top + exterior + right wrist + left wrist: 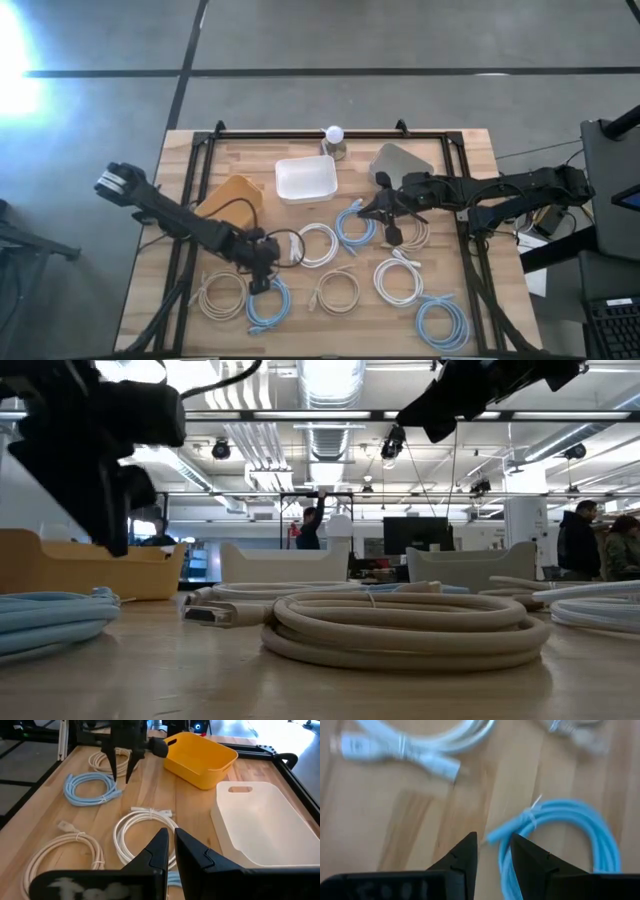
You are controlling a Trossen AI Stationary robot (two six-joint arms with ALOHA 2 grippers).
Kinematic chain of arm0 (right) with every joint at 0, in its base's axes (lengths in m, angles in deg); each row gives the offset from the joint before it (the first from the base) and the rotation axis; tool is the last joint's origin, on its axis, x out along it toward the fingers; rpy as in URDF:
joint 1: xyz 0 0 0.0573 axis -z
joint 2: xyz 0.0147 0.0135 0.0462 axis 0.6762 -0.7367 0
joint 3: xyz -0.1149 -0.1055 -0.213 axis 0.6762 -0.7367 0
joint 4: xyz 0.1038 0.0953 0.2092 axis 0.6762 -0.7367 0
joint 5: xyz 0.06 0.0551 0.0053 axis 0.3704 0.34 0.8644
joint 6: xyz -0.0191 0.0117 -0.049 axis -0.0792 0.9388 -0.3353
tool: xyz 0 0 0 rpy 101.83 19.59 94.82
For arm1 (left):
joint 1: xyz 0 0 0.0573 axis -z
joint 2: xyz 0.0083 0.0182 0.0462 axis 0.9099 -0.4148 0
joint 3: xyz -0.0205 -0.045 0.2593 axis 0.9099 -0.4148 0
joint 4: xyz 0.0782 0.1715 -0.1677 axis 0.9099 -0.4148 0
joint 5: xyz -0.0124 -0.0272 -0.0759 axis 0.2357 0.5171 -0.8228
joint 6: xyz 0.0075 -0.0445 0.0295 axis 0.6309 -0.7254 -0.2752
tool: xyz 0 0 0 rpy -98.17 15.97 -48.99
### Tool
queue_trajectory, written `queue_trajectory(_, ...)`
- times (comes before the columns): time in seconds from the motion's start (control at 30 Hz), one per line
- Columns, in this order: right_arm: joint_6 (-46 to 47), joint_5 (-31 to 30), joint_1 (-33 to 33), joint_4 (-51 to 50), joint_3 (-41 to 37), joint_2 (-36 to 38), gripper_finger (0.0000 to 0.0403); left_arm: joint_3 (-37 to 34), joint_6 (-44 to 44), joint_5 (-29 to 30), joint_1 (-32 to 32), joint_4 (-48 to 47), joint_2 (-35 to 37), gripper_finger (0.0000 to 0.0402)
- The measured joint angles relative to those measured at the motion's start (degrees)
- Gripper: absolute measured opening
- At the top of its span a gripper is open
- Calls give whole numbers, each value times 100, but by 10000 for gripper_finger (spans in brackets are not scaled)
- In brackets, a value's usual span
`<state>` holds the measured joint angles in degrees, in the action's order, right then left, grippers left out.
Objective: Sort HDMI cables
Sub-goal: Put the bottom left blue hdmi cable into the yellow bin
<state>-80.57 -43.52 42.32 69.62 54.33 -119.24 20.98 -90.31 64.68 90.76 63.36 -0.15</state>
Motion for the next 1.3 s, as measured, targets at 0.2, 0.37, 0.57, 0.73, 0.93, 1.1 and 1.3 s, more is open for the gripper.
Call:
queue_trajectory(0.2, -114, -3, 0, 28, 0, -2, 29, 0, -451, -318, 283, -36, -113, 110)
queue_trajectory(0.37, -102, -9, 0, 46, -11, -2, 29, 0, -661, -339, 476, -36, -334, 110)
queue_trajectory(0.57, 186, -15, -2, 122, -11, -2, 29, -2, -666, -345, 493, -4, -684, 110)
queue_trajectory(0.73, -89, -17, -2, 74, -11, -2, 29, 11, -653, -375, 493, 82, -842, 110)
queue_trajectory(0.93, -97, -17, -2, 18, -7, -2, 29, 4, -451, -441, 485, 182, -927, 77)
queue_trajectory(1.1, -89, -16, -2, 16, -4, -2, 29, -1, -509, -462, 486, 137, -784, 13)
queue_trajectory(1.3, -327, -27, -2, 20, -2, -2, 29, 204, -521, -369, 486, 74, -583, 11)
